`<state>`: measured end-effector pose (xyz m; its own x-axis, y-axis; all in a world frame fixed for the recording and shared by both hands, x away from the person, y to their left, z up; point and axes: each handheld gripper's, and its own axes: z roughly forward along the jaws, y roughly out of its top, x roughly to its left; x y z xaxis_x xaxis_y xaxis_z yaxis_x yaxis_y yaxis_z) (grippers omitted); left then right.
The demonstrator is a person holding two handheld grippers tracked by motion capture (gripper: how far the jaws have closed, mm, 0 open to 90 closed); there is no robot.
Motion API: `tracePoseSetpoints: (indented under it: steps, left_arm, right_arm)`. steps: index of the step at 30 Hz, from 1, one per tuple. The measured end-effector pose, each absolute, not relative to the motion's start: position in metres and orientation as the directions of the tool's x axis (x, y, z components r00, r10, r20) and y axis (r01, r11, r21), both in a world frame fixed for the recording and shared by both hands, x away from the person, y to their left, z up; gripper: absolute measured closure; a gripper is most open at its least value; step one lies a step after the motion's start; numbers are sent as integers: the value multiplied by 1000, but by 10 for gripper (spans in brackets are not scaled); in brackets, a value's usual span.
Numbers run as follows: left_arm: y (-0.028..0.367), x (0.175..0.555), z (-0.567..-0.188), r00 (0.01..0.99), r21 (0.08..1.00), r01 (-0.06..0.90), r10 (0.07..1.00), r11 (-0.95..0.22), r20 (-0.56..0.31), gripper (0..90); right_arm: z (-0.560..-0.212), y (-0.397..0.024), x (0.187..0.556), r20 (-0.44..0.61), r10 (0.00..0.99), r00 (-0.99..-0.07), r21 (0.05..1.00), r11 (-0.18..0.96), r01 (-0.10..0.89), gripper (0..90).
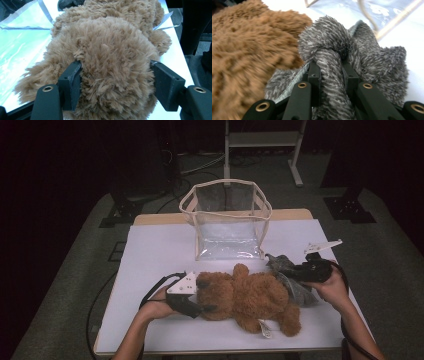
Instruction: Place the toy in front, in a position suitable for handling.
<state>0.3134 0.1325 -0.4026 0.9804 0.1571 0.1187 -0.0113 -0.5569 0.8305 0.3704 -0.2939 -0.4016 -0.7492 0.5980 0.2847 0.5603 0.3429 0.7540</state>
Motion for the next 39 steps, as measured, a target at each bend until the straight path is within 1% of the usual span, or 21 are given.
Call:
tracePoseSetpoints:
  steps: [4,10,14,16,18,20,22,25,28,32,36,39]
  left_arm:
    - [131,315,-403,979,833,-9,163,-554,119,312]
    - [132,319,-404,978,842,4,179,-540,110,313]
    - [134,321,-405,975,849,18,199,-528,103,313]
    - [135,322,-405,974,855,28,205,-519,92,312]
    - [135,323,-405,975,855,30,204,-518,90,312]
    - [135,324,-405,974,855,29,205,-517,91,312]
    - [133,325,-405,973,858,36,214,-513,87,310]
    - [130,328,-404,970,861,44,228,-507,85,310]
    - [128,330,-403,966,864,55,246,-500,81,310]
    - [127,331,-403,959,868,72,272,-492,75,310]
    - [124,333,-403,947,878,95,316,-469,66,306]
    - [122,335,-402,939,882,103,338,-460,67,300]
  right_arm:
    - [-395,-306,365,285,608,-741,764,322,559,732]
    - [-383,-294,354,280,544,-791,795,330,509,729]
    - [-396,-292,359,287,561,-776,775,340,533,730]
    - [-409,-298,364,265,608,-748,753,354,554,731]
    - [-414,-307,368,293,625,-724,754,315,577,732]
    - [-411,-313,369,280,652,-705,752,307,583,732]
    - [-404,-314,367,304,630,-715,771,278,572,733]
    - [-388,-303,360,305,577,-758,798,279,534,732]
    - [-370,-285,351,280,518,-808,828,296,477,731]
    - [-346,-256,338,220,445,-868,855,340,391,732]
    - [-335,-234,329,198,385,-901,866,361,345,731]
    - [-333,-220,326,194,348,-917,865,381,327,731]
